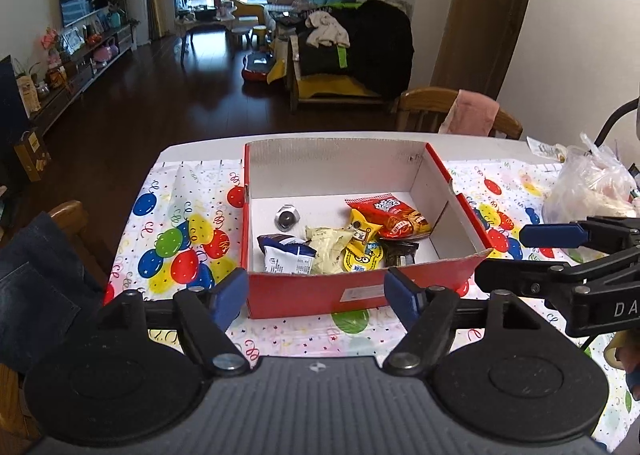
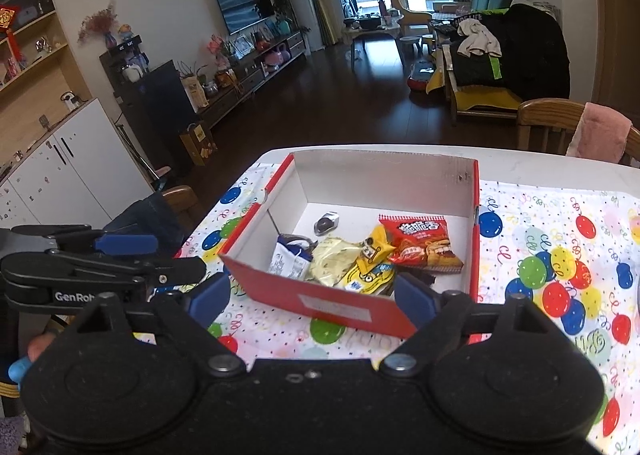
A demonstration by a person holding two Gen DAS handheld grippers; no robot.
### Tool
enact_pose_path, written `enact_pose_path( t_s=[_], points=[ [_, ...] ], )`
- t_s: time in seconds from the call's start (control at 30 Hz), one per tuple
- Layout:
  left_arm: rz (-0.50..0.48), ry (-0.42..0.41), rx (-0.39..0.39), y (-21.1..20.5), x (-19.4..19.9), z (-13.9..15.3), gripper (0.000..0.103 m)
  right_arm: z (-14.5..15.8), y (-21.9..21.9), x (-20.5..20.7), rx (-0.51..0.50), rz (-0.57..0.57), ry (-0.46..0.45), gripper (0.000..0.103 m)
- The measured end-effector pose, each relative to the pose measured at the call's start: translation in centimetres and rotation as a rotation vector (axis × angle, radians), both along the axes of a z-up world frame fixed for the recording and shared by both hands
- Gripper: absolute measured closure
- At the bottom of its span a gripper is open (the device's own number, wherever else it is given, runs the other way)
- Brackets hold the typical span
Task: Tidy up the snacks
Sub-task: 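Withdraw both tools from the box toward the remaining snacks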
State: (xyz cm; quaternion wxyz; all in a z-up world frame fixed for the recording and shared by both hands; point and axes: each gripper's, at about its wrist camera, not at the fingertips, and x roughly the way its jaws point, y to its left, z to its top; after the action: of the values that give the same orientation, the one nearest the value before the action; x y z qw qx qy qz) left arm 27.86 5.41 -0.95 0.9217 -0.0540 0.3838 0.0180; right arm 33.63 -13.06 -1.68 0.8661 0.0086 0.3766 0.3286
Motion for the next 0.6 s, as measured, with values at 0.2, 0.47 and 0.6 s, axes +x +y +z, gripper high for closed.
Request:
enact_pose_path(
  t_s=[0.2, 0.47, 0.6],
  points=[
    [-0.007, -0.007, -0.022, -0.1, -2.3, -0.4, 0.026, -0.4, -0.9, -2.0, 0.013, -0.016, -0.001, 0.002],
    [-0.001, 0.031, -0.042, -0.8, -5.0, -2.7, 0.023, -2.7, -2.2, -4.5, -0.009, -0.027, 0.024, 0.001],
    [0.021, 0.077, -0.061, -1.1, -5.9, -4.2, 0.023, -4.3, -3.2, -5.2, -0.026, -0.04, 0.068, 0.001]
  ],
)
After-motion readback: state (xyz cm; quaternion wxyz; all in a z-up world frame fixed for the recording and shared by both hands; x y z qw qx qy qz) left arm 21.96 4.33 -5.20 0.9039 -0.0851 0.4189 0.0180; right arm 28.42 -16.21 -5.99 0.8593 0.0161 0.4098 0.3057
